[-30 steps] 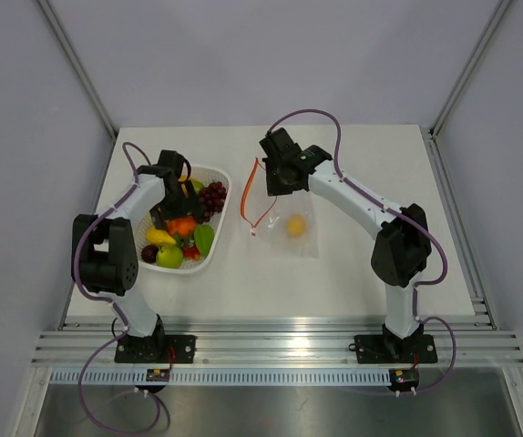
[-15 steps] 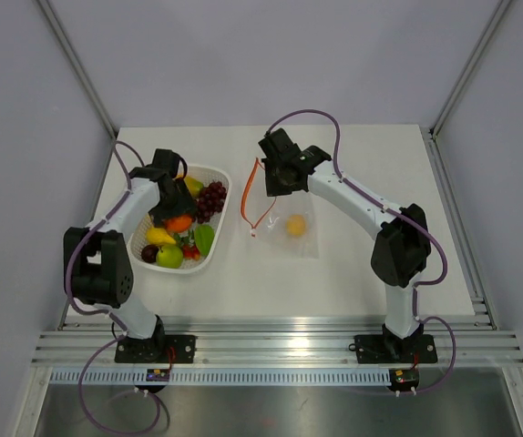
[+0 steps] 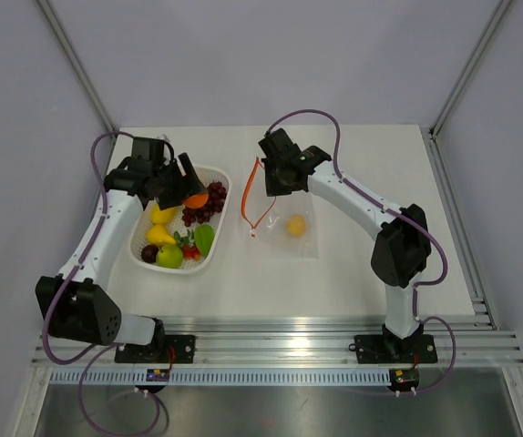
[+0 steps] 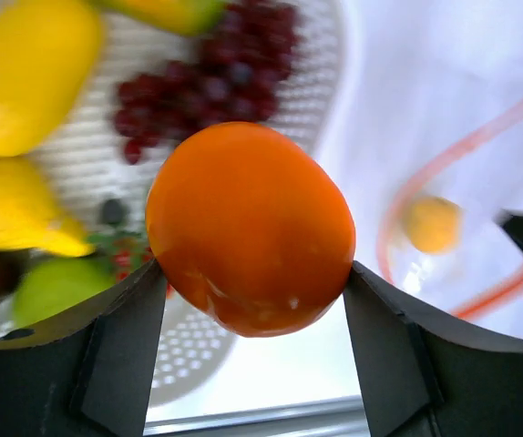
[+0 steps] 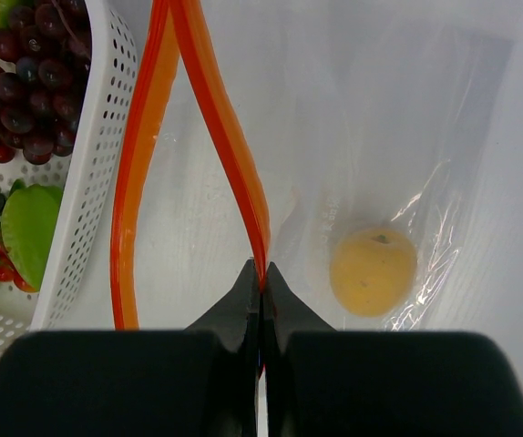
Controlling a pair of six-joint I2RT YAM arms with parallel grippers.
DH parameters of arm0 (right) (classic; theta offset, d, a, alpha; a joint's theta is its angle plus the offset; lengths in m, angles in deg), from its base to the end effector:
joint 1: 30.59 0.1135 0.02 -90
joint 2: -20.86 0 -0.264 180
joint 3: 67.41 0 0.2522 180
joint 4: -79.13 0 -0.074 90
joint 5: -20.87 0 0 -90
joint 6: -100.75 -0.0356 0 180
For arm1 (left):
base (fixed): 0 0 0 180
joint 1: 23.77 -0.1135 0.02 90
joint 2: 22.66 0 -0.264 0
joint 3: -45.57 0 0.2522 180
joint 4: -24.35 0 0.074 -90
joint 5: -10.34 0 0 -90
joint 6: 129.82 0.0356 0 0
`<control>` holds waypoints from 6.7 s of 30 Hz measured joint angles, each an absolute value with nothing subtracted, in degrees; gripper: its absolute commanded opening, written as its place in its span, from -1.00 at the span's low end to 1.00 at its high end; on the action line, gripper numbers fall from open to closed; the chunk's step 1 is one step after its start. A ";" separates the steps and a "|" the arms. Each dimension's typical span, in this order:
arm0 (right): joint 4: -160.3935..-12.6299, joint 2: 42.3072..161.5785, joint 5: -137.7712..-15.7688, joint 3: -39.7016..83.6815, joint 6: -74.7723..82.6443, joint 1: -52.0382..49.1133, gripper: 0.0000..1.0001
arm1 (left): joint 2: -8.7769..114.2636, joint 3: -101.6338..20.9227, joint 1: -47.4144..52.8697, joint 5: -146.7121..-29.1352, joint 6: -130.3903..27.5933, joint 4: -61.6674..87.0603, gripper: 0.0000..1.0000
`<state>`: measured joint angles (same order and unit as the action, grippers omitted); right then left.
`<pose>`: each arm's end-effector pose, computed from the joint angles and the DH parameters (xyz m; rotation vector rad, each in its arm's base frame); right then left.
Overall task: Place the food in the zip-top bag and seal the zipper
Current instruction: Pick up the fake fruit from the bin, then place the fake fruit in the zipper food storage bag, then pick up the fake fruit from the bin, then place the fake fruit in the zipper food storage bag.
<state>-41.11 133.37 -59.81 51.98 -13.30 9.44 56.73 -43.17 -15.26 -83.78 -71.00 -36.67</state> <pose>0.3386 0.2769 0.3006 -0.2793 2.4812 0.2721 0.2846 -0.0452 0.3281 -0.4625 2.4666 -0.3810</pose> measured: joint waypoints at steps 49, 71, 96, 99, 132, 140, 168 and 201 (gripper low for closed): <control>-40.96 130.75 -61.56 52.09 -14.59 10.32 -1.00 | 71.35 -54.58 -4.72 -115.61 -66.21 -32.50 0.91; -42.29 130.75 -63.17 52.09 -15.05 10.32 -1.00 | 82.06 -56.11 -13.31 -84.96 -56.81 -37.85 0.61; -42.29 130.75 -64.33 52.09 -15.23 10.36 -1.00 | 95.55 -62.68 -12.42 -80.09 -47.65 -37.55 -0.21; -42.29 130.75 -64.33 52.09 -15.25 10.36 -1.00 | 95.68 -63.01 -12.44 -79.96 -47.81 -37.61 -0.55; -42.95 130.75 -64.33 52.09 -15.23 10.36 -1.00 | 69.76 -65.22 -18.01 -92.96 -57.12 -40.93 -1.00; -42.97 130.75 -64.33 52.09 -15.23 10.36 -1.00 | 66.09 -67.73 -17.99 -102.73 -59.61 -41.24 -1.00; -42.77 135.16 -65.86 58.32 -16.12 10.40 -1.00 | 61.80 -60.08 -17.93 -127.12 -67.35 -30.42 -1.00; -42.90 133.33 -68.57 58.30 -16.54 11.28 -1.00 | 78.85 -60.78 -7.15 -112.26 -67.44 -31.12 -0.16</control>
